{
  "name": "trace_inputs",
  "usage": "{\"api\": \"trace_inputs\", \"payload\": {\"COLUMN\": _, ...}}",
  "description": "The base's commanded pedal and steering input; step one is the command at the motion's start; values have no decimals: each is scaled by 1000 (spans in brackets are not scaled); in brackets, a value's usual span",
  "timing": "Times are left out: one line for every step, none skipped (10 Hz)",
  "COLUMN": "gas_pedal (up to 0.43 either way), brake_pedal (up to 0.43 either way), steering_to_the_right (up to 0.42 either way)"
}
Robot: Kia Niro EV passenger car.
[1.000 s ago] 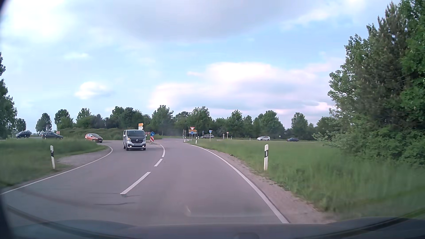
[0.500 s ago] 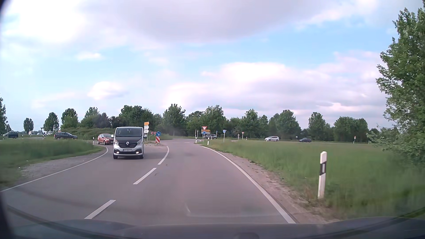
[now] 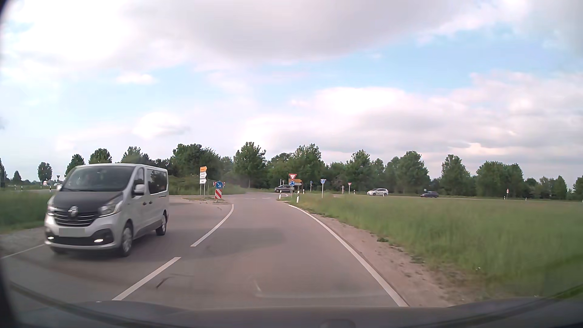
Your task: Follow the waypoints while adhering to traffic rules and regulations
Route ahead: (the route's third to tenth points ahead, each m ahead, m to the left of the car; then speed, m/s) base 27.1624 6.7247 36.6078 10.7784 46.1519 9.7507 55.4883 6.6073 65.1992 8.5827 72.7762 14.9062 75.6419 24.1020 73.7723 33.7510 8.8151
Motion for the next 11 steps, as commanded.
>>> {"api": "trace_inputs", "payload": {"gas_pedal": 177, "brake_pedal": 0, "steering_to_the_right": -37}}
{"api": "trace_inputs", "payload": {"gas_pedal": 177, "brake_pedal": 0, "steering_to_the_right": -37}}
{"api": "trace_inputs", "payload": {"gas_pedal": 177, "brake_pedal": 0, "steering_to_the_right": -38}}
{"api": "trace_inputs", "payload": {"gas_pedal": 177, "brake_pedal": 0, "steering_to_the_right": -37}}
{"api": "trace_inputs", "payload": {"gas_pedal": 177, "brake_pedal": 0, "steering_to_the_right": -37}}
{"api": "trace_inputs", "payload": {"gas_pedal": 177, "brake_pedal": 0, "steering_to_the_right": -37}}
{"api": "trace_inputs", "payload": {"gas_pedal": 177, "brake_pedal": 0, "steering_to_the_right": -38}}
{"api": "trace_inputs", "payload": {"gas_pedal": 177, "brake_pedal": 0, "steering_to_the_right": -38}}
{"api": "trace_inputs", "payload": {"gas_pedal": 177, "brake_pedal": 0, "steering_to_the_right": -38}}
{"api": "trace_inputs", "payload": {"gas_pedal": 177, "brake_pedal": 0, "steering_to_the_right": -39}}
{"api": "trace_inputs", "payload": {"gas_pedal": 177, "brake_pedal": 0, "steering_to_the_right": -39}}
